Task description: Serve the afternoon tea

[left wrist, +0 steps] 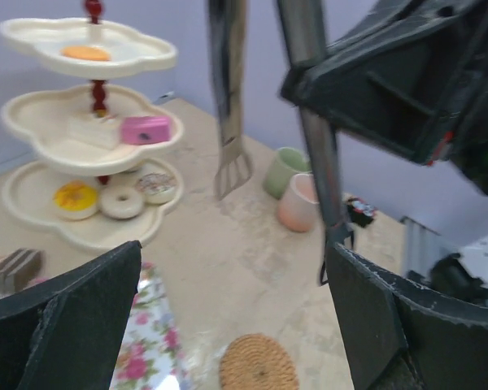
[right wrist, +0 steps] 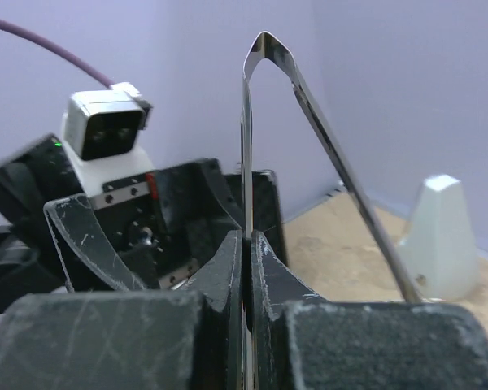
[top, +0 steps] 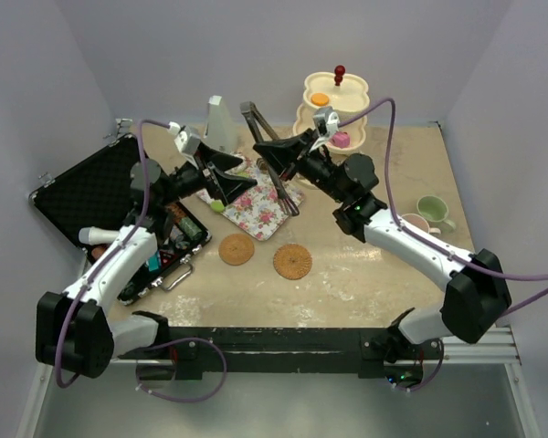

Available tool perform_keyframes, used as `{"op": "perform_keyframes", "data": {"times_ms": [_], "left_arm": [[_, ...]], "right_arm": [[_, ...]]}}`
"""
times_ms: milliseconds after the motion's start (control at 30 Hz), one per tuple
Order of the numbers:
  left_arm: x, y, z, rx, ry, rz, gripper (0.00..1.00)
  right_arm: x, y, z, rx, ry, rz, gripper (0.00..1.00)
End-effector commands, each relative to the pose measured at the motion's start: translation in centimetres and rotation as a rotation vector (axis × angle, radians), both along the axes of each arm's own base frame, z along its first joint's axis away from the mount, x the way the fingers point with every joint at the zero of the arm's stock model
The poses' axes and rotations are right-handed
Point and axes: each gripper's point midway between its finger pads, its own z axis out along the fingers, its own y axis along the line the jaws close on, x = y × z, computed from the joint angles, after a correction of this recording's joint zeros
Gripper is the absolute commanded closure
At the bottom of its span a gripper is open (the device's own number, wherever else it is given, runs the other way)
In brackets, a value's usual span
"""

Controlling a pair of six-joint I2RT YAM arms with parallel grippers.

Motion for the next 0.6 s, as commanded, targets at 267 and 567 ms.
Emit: {"op": "perform_keyframes", "data": {"times_ms": [267, 567], "left_arm": [[-6.4, -4.4, 1.2, -0.156, -0.026, -0.394, 0.1], [-7.7, -4.9, 1.3, -0.22, 0.003, -0.468, 0.51]], "right_arm": [[-6.0, 1.9, 2.8, 0.179, -0.151, 0.287, 1.0], [-6.3, 2.3, 2.2, 0.183, -0.141, 0.308, 1.0]]}}
